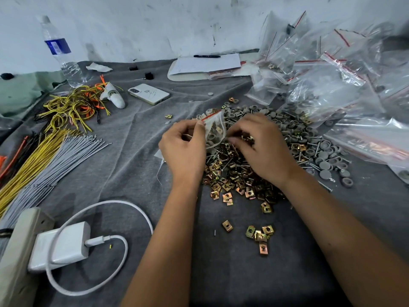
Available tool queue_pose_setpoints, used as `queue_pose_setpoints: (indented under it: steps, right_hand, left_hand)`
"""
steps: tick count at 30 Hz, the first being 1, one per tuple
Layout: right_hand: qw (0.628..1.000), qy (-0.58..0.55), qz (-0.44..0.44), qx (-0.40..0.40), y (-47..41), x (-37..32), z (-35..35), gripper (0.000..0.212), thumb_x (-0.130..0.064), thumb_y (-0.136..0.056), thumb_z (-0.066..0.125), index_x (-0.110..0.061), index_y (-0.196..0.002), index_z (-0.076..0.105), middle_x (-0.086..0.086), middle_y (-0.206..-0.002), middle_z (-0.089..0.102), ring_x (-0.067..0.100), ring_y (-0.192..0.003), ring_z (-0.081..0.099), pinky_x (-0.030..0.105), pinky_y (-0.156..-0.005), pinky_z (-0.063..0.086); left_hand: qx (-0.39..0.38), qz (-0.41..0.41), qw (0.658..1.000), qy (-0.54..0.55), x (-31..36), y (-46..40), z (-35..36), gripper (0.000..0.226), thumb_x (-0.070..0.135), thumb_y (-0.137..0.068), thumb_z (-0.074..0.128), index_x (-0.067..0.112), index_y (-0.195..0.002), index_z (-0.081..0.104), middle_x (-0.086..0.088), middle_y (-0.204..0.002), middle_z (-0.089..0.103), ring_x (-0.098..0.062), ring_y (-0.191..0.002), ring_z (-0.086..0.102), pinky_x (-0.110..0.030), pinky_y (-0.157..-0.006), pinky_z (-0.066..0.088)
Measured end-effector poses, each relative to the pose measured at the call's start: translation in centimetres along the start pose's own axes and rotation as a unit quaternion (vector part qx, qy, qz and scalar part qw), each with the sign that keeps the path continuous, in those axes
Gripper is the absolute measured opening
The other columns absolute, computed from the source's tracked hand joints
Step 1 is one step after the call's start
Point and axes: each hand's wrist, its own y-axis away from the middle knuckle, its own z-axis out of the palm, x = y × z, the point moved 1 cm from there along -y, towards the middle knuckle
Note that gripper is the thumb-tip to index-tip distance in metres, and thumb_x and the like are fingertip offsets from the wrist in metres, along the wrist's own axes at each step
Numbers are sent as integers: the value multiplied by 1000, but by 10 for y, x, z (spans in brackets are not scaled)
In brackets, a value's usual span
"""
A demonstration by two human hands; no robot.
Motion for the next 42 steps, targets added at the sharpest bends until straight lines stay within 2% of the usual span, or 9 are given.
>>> queue_pose_setpoints:
  steps: [5,9,15,22,26,29,32,35,42]
  right_hand:
    - [994,-30,-15,106,-1,-5,-7,13,-14,-92,75,-6,-102,77,5,-99,70,19,-95,65,39,-86,54]
    - [996,-29,-37,79,-1,-8,-2,18,-16,-89,79,-6,-104,78,5,-98,71,20,-94,66,40,-84,54]
    - [993,-42,12,110,-1,-2,-7,12,-16,-90,78,-8,-99,75,1,-96,72,12,-89,65,20,-84,51]
    - [987,64,13,-146,3,5,4,25,-44,-86,76,-28,-106,79,-4,-108,56,18,-114,40,41,-100,40]
    - [985,66,12,-161,3,6,5,22,-41,-88,75,-26,-104,79,-4,-110,57,17,-113,36,39,-98,39]
    - [991,63,13,-118,3,3,6,22,-33,-92,71,-17,-107,74,-3,-109,61,15,-110,41,34,-97,39]
    - [999,-5,31,13,1,-1,-3,14,-19,-97,67,-9,-107,70,3,-105,70,15,-100,59,32,-92,51]
    - [992,-14,0,123,0,-5,-11,11,-11,-95,71,-5,-103,73,6,-98,73,14,-92,65,25,-84,52]
    - [994,42,-73,70,0,-12,-4,12,-10,-90,78,-4,-99,78,8,-97,73,24,-96,63,34,-86,50]
  left_hand:
    - [-48,60,996,-43,3,4,3,14,17,-90,72,25,-80,78,9,-71,71,-2,-64,60,-22,-62,46]
    - [-65,80,993,-57,4,5,3,13,16,-90,72,23,-81,79,7,-73,71,-5,-66,59,-24,-63,46]
    - [-4,11,1000,-8,1,0,0,13,21,-90,71,19,-82,81,6,-70,74,-11,-65,63,-29,-65,51]
    - [43,-49,996,69,-1,-5,-3,16,12,-91,70,14,-77,79,2,-72,72,-11,-70,62,-33,-72,52]
    - [50,-55,994,83,0,-5,-4,18,9,-92,70,16,-77,78,1,-73,71,-11,-71,61,-29,-71,50]
    - [45,-53,995,72,0,-4,-4,18,11,-93,70,17,-78,79,0,-75,73,-12,-71,63,-31,-71,52]
    - [31,-29,998,38,0,-3,-4,15,14,-92,70,16,-81,80,-2,-76,75,-15,-71,65,-35,-70,54]
    - [-8,17,1000,-9,4,2,0,12,16,-91,71,15,-84,81,3,-75,75,-15,-71,68,-34,-68,55]
    - [-40,70,996,-39,3,5,3,12,19,-88,70,22,-81,80,7,-73,73,-15,-69,66,-33,-65,53]
